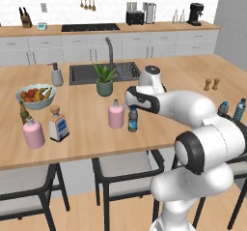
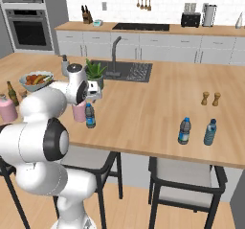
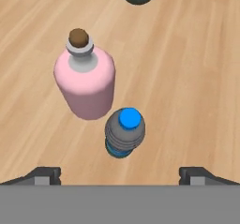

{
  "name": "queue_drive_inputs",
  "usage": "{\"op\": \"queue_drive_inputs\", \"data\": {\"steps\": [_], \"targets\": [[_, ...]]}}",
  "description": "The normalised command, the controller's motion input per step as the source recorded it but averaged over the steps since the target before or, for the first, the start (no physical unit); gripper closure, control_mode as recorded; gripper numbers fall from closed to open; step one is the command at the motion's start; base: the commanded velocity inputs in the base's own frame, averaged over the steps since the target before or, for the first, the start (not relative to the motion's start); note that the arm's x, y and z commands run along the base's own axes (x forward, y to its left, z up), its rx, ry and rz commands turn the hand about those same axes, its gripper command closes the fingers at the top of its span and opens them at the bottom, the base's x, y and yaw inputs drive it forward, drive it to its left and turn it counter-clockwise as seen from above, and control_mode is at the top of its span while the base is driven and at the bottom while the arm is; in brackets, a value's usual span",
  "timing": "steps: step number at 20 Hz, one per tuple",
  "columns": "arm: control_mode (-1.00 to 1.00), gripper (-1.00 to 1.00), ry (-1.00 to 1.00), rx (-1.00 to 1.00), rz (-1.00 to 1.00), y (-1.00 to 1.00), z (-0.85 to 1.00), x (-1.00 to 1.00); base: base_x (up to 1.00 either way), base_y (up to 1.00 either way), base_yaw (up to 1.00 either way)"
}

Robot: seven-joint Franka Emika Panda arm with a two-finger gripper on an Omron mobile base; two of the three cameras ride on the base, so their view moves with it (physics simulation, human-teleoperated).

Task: Move the plastic bottles in the middle to the plastics group, and the glass bottles in the middle to the glass group.

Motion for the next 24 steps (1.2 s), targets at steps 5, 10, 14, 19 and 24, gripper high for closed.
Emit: {"op": "queue_drive_inputs", "data": {"steps": [5,10,14,19,24], "targets": [[-1.0,-1.0,0.0,0.0,0.0,-0.07,-0.07,0.05,0.0,0.0,0.0],[-1.0,-1.0,0.0,0.0,0.02,0.0,-0.21,0.16,0.0,0.0,0.0],[-1.0,-1.0,0.0,0.0,0.08,0.0,-0.1,0.2,0.0,0.0,0.0],[-1.0,-1.0,0.0,0.0,0.09,0.0,-0.12,0.32,0.0,0.0,0.0],[-1.0,-1.0,0.01,0.0,0.07,0.0,-0.1,0.04,0.0,0.0,0.0]]}}
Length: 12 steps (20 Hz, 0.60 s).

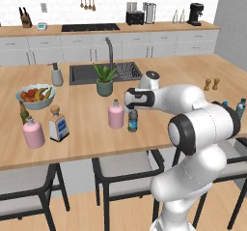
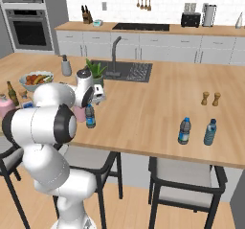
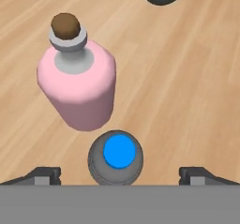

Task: Move the plastic bottles in the middle to the plastics group, and the glass bottles in the middle to the glass group.

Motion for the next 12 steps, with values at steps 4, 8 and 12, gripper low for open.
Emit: {"op": "queue_drive_inputs", "data": {"steps": [4,8,12], "targets": [[-1.0,-1.0,0.03,0.0,0.06,0.0,-0.11,0.0,0.0,0.0,0.0],[-1.0,-1.0,0.05,0.0,0.08,0.0,-0.16,0.18,0.0,0.0,0.0],[-1.0,-1.0,0.07,0.0,0.08,0.0,-0.12,0.3,0.0,0.0,0.0]]}}
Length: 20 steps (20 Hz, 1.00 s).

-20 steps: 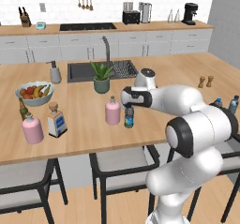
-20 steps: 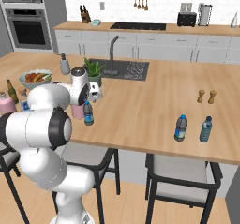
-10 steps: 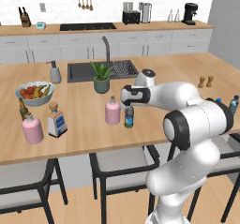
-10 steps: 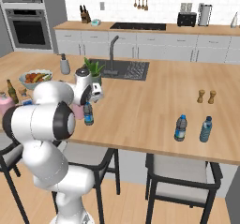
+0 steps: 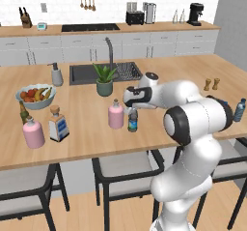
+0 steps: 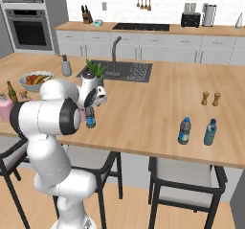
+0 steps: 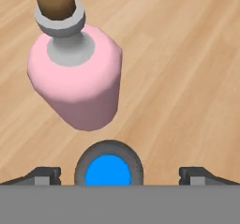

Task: Move the plastic bottles in the middle to the plastics group, and the glass bottles in the middle to the glass group.

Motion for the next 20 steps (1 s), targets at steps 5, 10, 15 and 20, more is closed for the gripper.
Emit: {"op": "queue_drive_inputs", "data": {"steps": [5,10,15,20], "targets": [[-1.0,-1.0,0.05,0.0,0.06,0.0,-0.11,0.07,0.0,0.0,0.0],[-1.0,-1.0,0.06,0.0,0.02,0.0,0.0,0.0,0.0,0.0,0.0],[-1.0,1.0,0.02,0.0,0.01,0.03,0.0,0.0,0.0,0.0,0.0],[-1.0,1.0,0.0,0.0,0.0,0.01,0.0,-0.01,0.0,0.0,0.0]]}}
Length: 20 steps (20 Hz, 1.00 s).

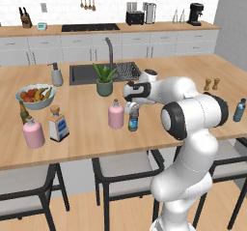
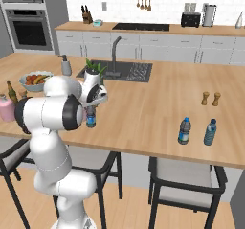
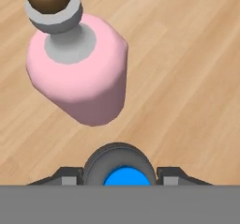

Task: Move the plastic bottles in the middle to the plastics group, and the glass bottles in the middle to the glass group.

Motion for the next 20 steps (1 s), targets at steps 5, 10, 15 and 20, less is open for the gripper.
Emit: {"op": "queue_drive_inputs", "data": {"steps": [5,10,15,20], "targets": [[-1.0,1.0,0.0,0.0,0.0,-0.27,0.07,-0.28,0.0,0.0,0.0],[-1.0,1.0,0.0,0.0,-0.02,-0.92,0.25,-0.8,0.0,0.0,0.0],[-1.0,1.0,0.0,0.0,-0.08,-1.0,0.37,-0.54,0.0,0.0,0.0],[-1.0,1.0,0.07,0.0,-0.07,-1.0,0.52,-0.12,0.0,0.0,0.0]]}}
